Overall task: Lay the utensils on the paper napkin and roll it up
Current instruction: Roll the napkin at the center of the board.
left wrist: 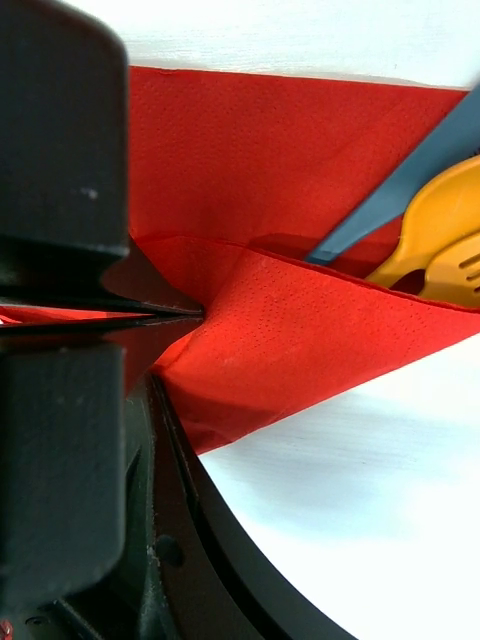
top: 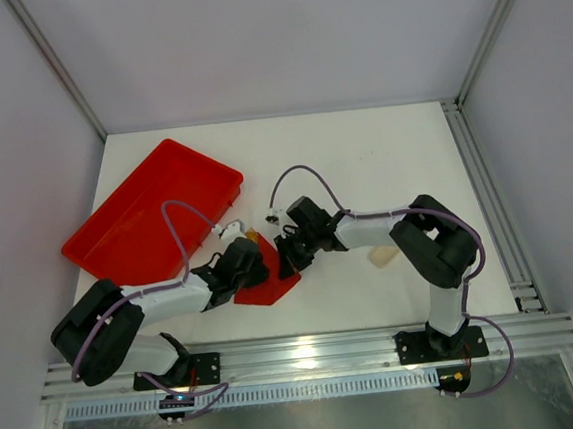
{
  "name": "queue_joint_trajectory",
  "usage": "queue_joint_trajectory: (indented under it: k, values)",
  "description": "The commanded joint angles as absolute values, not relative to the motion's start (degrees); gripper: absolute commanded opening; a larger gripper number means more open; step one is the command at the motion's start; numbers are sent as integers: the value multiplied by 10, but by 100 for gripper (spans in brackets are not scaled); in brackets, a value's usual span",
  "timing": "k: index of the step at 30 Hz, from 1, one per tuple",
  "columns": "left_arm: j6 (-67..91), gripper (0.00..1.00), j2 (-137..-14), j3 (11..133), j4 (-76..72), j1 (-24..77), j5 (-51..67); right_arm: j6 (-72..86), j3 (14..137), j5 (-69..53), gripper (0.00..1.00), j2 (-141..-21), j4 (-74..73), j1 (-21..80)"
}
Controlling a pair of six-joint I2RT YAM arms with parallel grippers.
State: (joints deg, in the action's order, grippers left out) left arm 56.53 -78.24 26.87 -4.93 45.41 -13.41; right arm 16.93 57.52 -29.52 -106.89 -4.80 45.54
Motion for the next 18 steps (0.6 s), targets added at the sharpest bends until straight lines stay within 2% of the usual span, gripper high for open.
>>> queue_joint_trajectory:
  k: [1,7,18]
  values:
    - [556,0,-773,267,-7,456,-133,165,567,-255,4,-1078,-48,464]
    - [551,0,-743,274,23,456,-148,168,563,-250,4,-1082,-47,463]
    - [551,0,-774,275,11,457,-145,185,552,-293,4,-1038,-33,464]
